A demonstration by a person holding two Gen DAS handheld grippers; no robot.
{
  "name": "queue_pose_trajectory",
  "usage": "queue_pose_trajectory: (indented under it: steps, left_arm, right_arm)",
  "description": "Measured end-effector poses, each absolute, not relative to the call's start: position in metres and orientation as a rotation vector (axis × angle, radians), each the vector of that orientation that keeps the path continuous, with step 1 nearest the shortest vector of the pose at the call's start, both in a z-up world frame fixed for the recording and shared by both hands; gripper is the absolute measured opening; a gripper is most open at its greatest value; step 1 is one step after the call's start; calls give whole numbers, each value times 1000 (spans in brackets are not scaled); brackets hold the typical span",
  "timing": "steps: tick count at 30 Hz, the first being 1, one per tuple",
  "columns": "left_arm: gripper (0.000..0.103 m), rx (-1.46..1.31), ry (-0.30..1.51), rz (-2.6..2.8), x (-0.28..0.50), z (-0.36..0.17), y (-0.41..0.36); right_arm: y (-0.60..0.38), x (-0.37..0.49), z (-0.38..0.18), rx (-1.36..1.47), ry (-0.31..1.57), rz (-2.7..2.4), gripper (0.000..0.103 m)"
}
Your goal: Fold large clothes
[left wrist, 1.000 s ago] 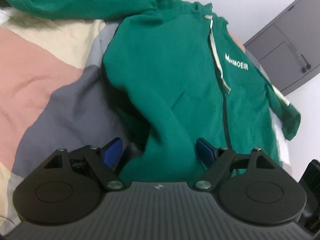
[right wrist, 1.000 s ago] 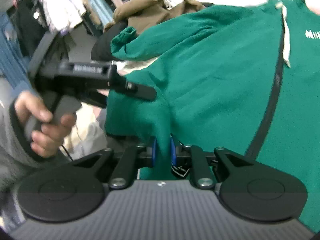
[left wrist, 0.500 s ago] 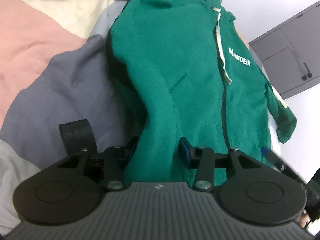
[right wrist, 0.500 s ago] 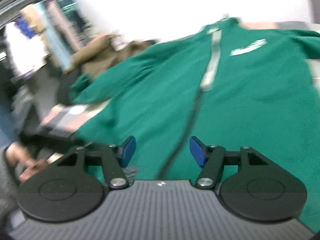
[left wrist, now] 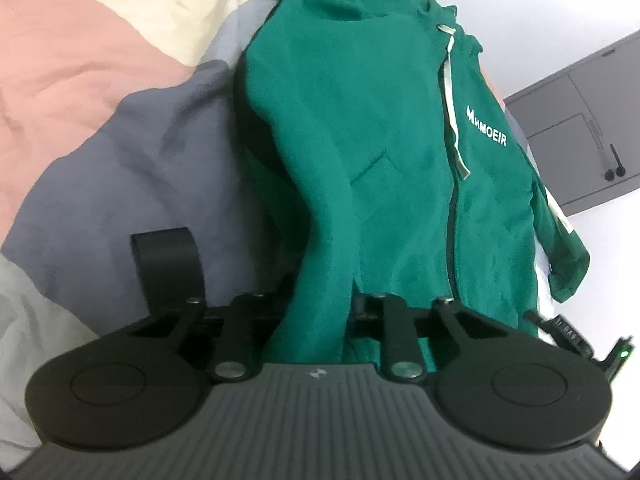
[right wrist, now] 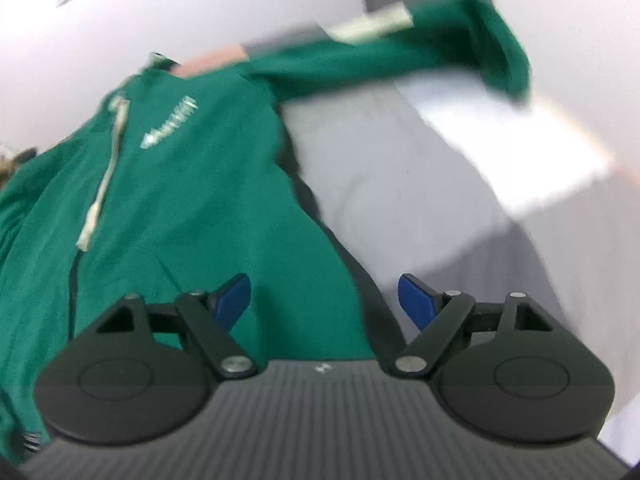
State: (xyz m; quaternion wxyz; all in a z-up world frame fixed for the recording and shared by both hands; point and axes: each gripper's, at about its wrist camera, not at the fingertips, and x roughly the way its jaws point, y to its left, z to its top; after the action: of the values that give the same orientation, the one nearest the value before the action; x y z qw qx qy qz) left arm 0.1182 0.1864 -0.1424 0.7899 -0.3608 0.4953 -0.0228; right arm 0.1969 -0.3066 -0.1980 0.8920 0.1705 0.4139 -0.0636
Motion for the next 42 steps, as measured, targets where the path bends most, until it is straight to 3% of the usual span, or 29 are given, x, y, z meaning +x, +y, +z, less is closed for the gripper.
queue_pose_trajectory:
  steps: [3, 7, 9, 10, 11, 13, 17, 21, 31, 32, 34, 35, 36, 37, 38, 40, 42]
  left_arm:
    - [16, -808, 1054, -46, 111, -134, 194]
    - [14, -742, 1016, -71, 98, -109, 194]
    - [14, -749, 1001, -78, 90, -99, 197]
    - [14, -745, 999, -77, 87, -95, 197]
    - [14, -734, 1000, -72, 84, -91, 198]
    - [13, -689, 1009, -73, 81, -84, 195]
    - [13, -573, 1033, -85, 73, -68, 184]
    - [14, -512, 1099, -56, 69, -72, 178]
    - [18, -544, 1141, 62, 65, -100, 170]
    - [24, -547, 1130, 65, 62, -98, 170]
    - [46, -539, 1115, 93, 57, -86, 170]
    - [61, -536, 1099, 114, 55, -80, 170]
    - [66, -522, 1072, 123, 52, -71, 169]
    - [68, -501, 1046, 127, 49, -61, 167]
    - [70, -488, 1024, 140, 47, -52, 165]
    - [73, -463, 969, 145, 46, -34, 162]
    - [76, -407, 917, 148, 48, -16, 153]
  right_arm:
    - [-328, 201, -221, 537, 1005, -116, 84]
    - [-330, 197, -215, 573, 1032, -14, 83]
    - [-327, 197, -207, 563, 1047, 47, 69]
    - [-324, 195, -203, 534, 1054, 67, 53]
    - [-322, 193, -199, 505, 1060, 78, 31]
    - [-320, 190, -191, 490, 1068, 99, 13]
    - [-323, 175, -157, 436, 998, 175, 9]
    - [-343, 164, -137, 426, 964, 163, 9]
    - [-333, 171, -168, 429, 1096, 39, 14]
    - [-336, 172, -168, 438, 1101, 38, 15]
    - [-342, 172, -163, 457, 1099, 44, 19]
    - [-344, 173, -159, 455, 1094, 46, 22]
    - [-347, 174, -153, 441, 1085, 49, 24]
    - [-350, 175, -150, 432, 1076, 49, 34]
    - [-356, 177, -145, 431, 1063, 53, 55]
    - [-369, 182, -134, 431, 1026, 60, 77]
    - [-378, 188, -127, 413, 989, 59, 77]
